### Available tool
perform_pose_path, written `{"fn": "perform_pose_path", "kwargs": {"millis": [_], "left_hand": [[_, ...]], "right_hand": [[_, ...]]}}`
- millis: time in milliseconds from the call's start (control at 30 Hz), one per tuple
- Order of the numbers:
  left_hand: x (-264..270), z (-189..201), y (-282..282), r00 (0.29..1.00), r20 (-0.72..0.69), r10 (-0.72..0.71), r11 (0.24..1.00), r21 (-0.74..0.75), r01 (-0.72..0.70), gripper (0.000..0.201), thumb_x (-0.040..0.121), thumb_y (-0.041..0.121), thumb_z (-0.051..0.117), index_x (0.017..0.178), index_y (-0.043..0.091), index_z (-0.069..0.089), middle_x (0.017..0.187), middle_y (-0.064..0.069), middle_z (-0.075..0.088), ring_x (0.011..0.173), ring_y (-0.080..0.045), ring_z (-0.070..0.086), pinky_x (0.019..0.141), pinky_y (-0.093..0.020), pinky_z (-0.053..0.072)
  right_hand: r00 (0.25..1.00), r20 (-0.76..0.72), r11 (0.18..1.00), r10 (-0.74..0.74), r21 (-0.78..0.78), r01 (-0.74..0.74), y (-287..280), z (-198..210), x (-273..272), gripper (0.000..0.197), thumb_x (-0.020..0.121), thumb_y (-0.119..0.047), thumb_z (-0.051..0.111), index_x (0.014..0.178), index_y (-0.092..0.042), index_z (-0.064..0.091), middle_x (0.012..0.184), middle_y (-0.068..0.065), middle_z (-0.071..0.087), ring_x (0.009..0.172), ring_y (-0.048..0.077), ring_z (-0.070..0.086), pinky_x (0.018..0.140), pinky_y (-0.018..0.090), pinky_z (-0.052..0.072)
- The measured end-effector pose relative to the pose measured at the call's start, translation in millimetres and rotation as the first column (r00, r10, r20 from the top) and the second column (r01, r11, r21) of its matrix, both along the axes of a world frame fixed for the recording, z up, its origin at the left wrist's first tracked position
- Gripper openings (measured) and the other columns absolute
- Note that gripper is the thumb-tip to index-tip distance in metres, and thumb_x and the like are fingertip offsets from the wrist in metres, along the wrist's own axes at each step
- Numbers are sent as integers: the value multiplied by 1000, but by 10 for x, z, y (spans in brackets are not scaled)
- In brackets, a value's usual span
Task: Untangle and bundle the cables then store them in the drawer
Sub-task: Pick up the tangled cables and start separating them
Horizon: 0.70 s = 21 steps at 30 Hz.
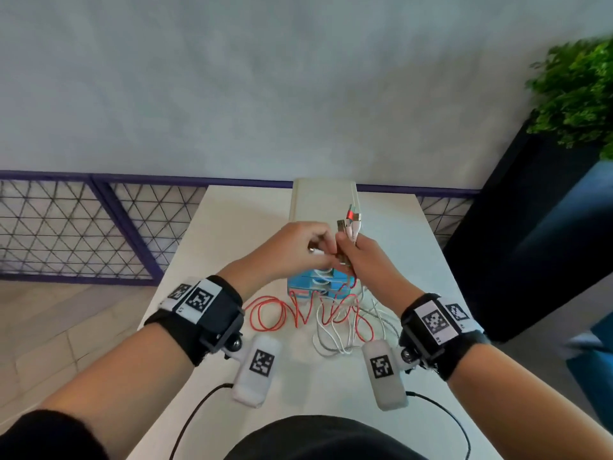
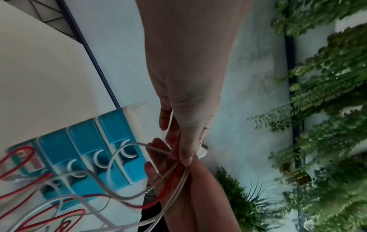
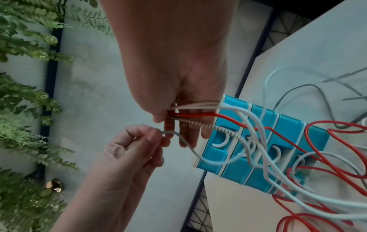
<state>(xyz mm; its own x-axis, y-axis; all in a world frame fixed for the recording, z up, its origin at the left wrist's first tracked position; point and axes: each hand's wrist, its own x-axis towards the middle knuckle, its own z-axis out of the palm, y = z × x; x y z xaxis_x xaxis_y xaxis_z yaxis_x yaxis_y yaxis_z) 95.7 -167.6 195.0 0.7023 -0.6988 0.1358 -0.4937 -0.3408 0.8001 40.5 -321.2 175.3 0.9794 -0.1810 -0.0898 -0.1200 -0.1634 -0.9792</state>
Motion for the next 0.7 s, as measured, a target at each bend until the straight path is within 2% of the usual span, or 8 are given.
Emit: {"fn": "perform_pose_path", "kwargs": {"millis": [100, 200, 267, 367, 433, 500, 567, 700], "left_hand": [[48, 71, 0, 994, -8, 112, 988, -105, -113, 20, 74, 28, 79, 73, 16, 63, 72, -1, 69, 63, -9, 62, 64, -25, 49], [99, 31, -18, 981, -65, 186, 953, -232, -196, 24, 73, 33, 78, 74, 17, 61, 67, 1, 66, 61, -11, 59, 61, -29, 47], [87, 5, -26, 971, -46, 234, 933, -272, -237, 21, 73, 31, 78, 79, 24, 59, 78, 10, 63, 70, -6, 60, 68, -25, 48], [53, 17, -28, 974, -128, 185, 916, -337, -219, 41, 73, 30, 77, 105, 33, 52, 110, 12, 60, 85, -2, 63, 76, -21, 50], [34, 44, -9, 976, -181, 120, 917, -356, -179, 58, 72, 36, 73, 124, 35, 47, 124, 5, 58, 90, -6, 66, 79, -23, 52], [11, 63, 12, 984, -150, 98, 935, -324, -143, 59, 79, 36, 69, 132, 37, 44, 126, 0, 59, 91, -8, 67, 77, -23, 53], [-12, 87, 26, 990, -105, 95, 940, -317, -124, 48, 90, 30, 59, 135, 35, 44, 124, -1, 60, 92, -6, 66, 79, -22, 53], [1, 168, 72, 990, -132, 56, 949, -301, -94, 42, 97, 25, 46, 138, 26, 43, 115, 3, 60, 93, -1, 63, 84, -21, 51]], "right_hand": [[994, -3, 992, 109, 68, -109, 46, 57, -50, 34, 104, -25, 39, 95, -4, 64, 83, 15, 73, 75, 20, 71, 75, 26, 56], [989, 14, 984, 149, 98, -150, 122, 105, -101, 34, 104, -29, 37, 91, -6, 58, 70, 9, 66, 61, 20, 67, 71, 36, 52], [989, 24, 975, 148, 164, -150, 152, 105, -118, 37, 102, -36, 39, 89, -7, 57, 63, 4, 55, 53, 21, 60, 67, 43, 52], [984, 30, 960, 177, 216, -179, 150, 104, -132, 39, 100, -42, 41, 88, -8, 56, 61, 0, 46, 46, 16, 46, 54, 34, 43], [980, 30, 953, 198, 226, -200, 154, 131, -141, 37, 101, -41, 39, 88, -10, 56, 63, 1, 44, 44, 13, 40, 50, 29, 37], [976, 33, 958, 213, 191, -216, 159, 150, -147, 35, 101, -41, 39, 88, -13, 56, 66, 0, 47, 45, 11, 38, 50, 28, 35], [972, 43, 962, 230, 139, -234, 166, 166, -156, 31, 102, -38, 39, 85, -17, 54, 69, 1, 47, 45, 11, 33, 49, 26, 32], [953, 53, 942, 298, 147, -303, 172, 182, -177, 30, 104, -30, 36, 78, -18, 44, 59, -8, 40, 43, 9, 25, 43, 21, 25]]}}
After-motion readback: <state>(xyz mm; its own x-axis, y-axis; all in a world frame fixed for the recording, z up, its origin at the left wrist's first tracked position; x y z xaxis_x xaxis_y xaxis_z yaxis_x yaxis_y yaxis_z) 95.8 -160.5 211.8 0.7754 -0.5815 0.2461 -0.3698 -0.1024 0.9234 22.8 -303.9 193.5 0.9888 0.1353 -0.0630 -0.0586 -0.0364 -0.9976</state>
